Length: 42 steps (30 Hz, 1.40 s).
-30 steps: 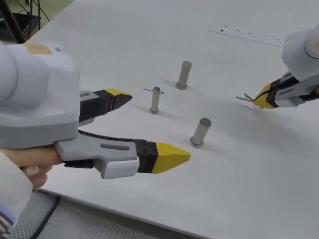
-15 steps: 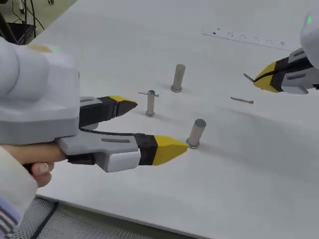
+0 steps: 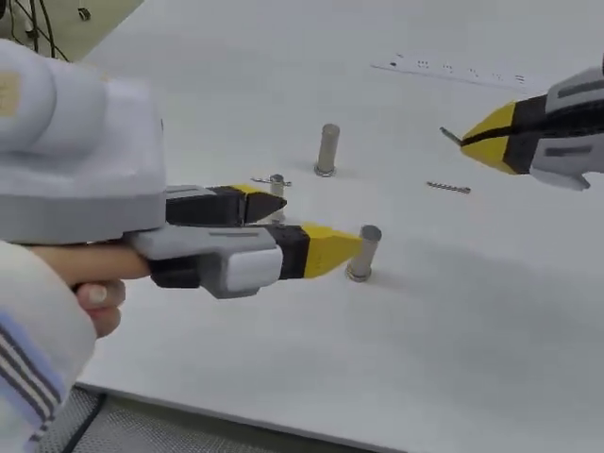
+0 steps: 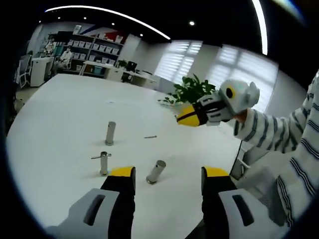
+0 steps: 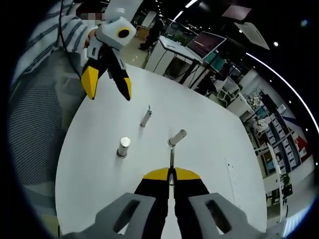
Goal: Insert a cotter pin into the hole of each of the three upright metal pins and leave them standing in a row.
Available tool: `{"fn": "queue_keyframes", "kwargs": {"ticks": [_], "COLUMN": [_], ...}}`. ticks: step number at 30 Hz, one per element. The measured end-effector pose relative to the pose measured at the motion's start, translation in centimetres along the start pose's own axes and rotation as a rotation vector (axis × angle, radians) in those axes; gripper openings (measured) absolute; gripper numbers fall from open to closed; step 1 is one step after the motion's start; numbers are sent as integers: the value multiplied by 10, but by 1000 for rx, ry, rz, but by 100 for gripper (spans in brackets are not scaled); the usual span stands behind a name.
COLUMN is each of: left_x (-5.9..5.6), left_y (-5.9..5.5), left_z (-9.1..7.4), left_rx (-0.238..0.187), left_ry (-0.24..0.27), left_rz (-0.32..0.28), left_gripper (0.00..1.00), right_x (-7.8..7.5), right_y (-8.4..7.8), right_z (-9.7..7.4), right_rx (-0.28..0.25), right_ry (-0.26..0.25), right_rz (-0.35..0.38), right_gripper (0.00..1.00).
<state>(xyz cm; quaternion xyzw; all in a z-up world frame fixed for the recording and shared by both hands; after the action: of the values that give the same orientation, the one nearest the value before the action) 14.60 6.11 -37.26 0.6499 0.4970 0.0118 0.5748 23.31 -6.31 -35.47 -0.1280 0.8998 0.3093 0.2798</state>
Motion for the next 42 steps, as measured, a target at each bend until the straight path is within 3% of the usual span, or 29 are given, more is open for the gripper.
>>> {"fn": "queue_keyframes", "kwargs": {"ticks": [6,14,16,23,35,42], "left_x": [-9,-16,-18,-25,-30,-30], "left_y": [4,6,8,4,3,1], "left_z": [12,26,29,38,43,45], "left_rx": [-14,-1,-2,23,23,34], "left_ry": [-51,-113,-123,-157,-183,-188], "left_rz": [-88,-164,-171,-181,-217,-224], "left_gripper": [44,33,28,22,5,3], "right_x": [22,42,46,56,63,65], "right_y": [20,41,43,51,55,57], "right_z": [-3,-1,0,1,2,2], "right_rx": [-44,-96,-102,-126,-130,-130], "right_ry": [10,32,36,50,69,76], "right_rz": [5,-11,-16,-32,-61,-69], "right_gripper": [0,0,0,0,0,0]}}
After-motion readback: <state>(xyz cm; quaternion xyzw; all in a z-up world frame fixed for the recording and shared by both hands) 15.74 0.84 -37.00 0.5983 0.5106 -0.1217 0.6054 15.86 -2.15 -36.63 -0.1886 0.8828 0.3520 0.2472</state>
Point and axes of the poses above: the centre of the closed fingertips' face, and the gripper's own axes: z roughly forward along the fingers, x roughly to its left, y roughly out of its top, the point moved 2 cm from there along -z, roughly backward along the fingers, and after that the axes turned 9 degrees about -z, right-handed, at the moved point
